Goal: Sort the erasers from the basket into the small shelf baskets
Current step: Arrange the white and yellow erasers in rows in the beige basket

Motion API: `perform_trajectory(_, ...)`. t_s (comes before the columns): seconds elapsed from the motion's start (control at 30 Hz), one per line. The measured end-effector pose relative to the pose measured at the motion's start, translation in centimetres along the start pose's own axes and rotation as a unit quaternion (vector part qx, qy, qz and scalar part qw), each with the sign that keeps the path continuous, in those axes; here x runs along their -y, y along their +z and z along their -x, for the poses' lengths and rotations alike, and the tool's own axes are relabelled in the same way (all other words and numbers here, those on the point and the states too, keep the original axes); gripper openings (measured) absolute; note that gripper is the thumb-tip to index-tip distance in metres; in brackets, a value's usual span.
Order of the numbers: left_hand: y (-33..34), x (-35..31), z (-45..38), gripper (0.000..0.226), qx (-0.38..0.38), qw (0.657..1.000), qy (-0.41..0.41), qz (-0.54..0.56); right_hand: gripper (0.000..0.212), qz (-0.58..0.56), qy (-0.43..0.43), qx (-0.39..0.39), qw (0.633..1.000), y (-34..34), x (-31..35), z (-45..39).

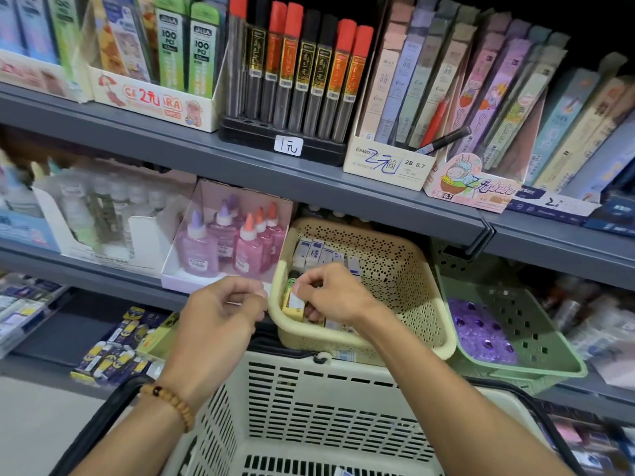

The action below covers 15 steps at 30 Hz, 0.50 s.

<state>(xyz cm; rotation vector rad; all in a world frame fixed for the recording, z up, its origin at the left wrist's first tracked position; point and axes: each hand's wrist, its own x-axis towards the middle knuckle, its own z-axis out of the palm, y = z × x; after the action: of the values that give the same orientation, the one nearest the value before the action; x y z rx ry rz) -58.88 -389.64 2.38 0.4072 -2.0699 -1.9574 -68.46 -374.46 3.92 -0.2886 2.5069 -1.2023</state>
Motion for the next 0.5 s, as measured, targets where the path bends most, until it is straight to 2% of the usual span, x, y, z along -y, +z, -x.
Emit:
perform_trajectory(0.27,0.0,0.2,1.0,0.014,-0.004,1.0,-0.002,0.009,0.022,0.01,-0.029,0.002,1.0,-0.3,0.1,1.0)
perform_trajectory(0.37,0.2,0.5,2.6,0.016,-0.003,1.0,-0.002,0.005,0.022,-0.026,-0.056,-0.079,0.995,-1.4,0.4,2.9)
perform_trajectory(0.5,0.4,1.9,6.3,0.014,0.019,1.0,-0.025,0.003,0.019,-0.129,-0.082,-0.19,0.97,-2.6,-0.7,8.1)
